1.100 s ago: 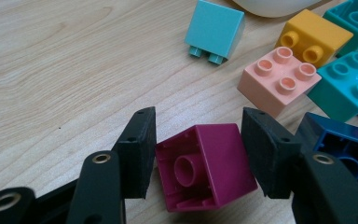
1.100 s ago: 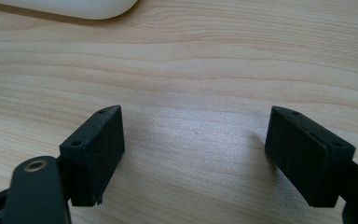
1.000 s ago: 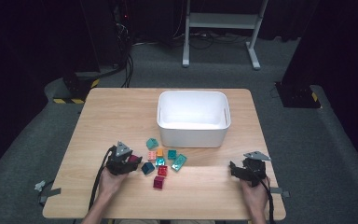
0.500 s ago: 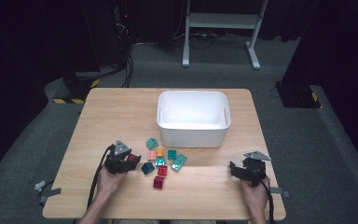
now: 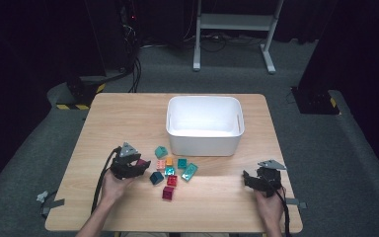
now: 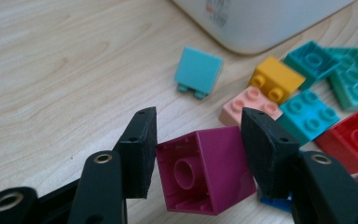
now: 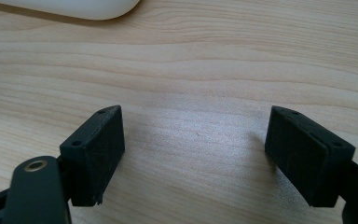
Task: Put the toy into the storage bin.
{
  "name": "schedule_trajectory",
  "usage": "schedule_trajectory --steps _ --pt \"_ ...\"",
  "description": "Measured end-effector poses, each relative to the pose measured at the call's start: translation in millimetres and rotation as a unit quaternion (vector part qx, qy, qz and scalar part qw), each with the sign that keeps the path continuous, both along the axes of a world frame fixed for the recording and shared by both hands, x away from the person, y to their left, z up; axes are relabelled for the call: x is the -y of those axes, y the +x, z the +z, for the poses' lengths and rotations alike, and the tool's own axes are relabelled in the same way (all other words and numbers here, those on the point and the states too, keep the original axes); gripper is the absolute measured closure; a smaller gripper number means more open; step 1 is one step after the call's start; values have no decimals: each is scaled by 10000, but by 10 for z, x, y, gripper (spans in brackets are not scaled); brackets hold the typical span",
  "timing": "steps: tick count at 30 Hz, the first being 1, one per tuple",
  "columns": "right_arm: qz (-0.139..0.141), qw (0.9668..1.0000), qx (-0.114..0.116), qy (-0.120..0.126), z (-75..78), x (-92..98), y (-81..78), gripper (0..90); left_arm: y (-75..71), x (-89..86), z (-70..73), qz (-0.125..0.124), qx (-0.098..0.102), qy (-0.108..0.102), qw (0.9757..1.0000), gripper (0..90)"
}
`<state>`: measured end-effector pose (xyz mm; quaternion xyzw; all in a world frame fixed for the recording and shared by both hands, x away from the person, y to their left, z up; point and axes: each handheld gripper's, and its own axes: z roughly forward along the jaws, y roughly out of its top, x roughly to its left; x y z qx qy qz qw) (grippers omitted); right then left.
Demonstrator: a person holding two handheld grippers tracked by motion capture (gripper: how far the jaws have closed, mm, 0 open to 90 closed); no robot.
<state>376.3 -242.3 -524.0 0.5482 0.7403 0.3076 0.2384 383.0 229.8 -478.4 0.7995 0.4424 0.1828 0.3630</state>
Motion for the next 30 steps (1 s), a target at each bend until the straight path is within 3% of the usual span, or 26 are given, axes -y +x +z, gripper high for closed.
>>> schedule_trajectory --steps 9,14,30 --pt "1 10000 -1 -1 0 -1 -1 197 62 35 273 -104 85 -153 9998 475" --pt "16 10000 2 -4 0 -1 -6 198 106 39 435 -153 133 -346 9992 476" --pt "17 10000 -2 2 0 -2 -6 197 391 201 920 -357 201 -636 9971 476"
